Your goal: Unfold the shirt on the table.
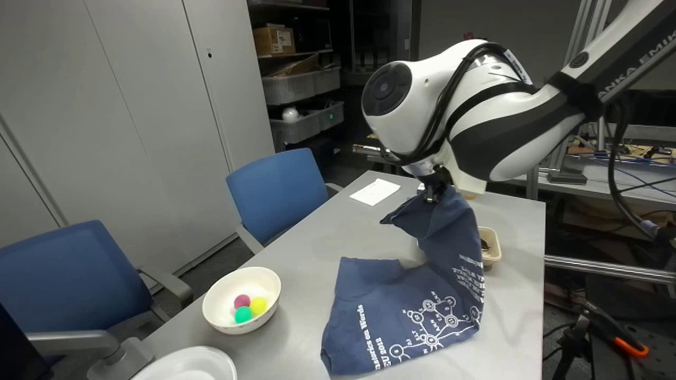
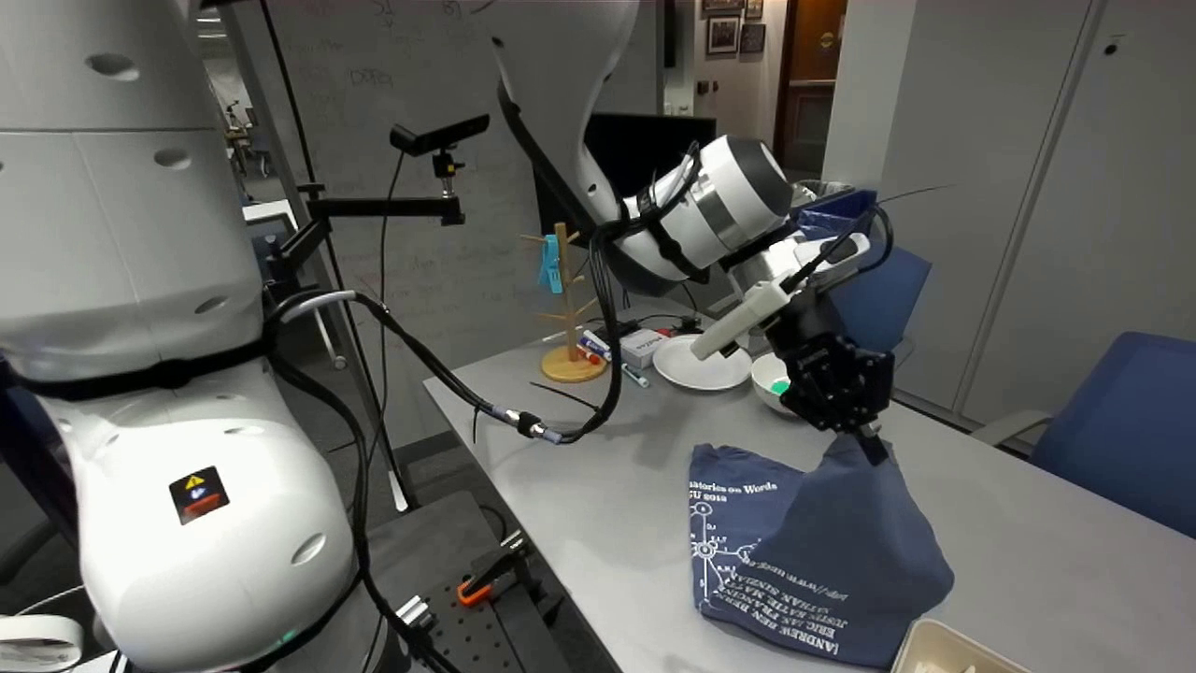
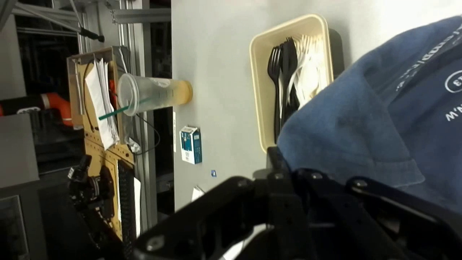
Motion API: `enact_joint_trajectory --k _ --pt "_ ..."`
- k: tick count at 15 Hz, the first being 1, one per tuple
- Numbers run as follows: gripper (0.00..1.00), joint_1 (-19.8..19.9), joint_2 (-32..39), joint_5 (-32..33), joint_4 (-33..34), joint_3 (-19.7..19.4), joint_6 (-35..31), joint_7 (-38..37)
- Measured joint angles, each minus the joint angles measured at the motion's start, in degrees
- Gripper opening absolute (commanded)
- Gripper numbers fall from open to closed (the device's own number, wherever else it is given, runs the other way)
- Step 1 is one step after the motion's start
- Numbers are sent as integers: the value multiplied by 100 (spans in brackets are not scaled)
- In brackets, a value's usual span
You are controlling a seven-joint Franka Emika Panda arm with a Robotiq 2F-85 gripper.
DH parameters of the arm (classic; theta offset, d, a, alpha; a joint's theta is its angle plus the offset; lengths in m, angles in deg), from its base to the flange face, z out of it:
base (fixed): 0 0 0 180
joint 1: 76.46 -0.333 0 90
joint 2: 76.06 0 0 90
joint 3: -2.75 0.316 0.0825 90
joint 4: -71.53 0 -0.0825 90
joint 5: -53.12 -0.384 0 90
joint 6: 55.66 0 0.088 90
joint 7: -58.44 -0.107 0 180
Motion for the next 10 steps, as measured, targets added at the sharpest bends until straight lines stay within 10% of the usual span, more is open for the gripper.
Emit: enact_joint_trajectory --k 8,9,10 --pt "1 814 -314 0 -604 239 0 -368" --pt "31 837 -329 5 -623 268 23 -420" --pt "32 850 -341 15 -631 299 83 -471"
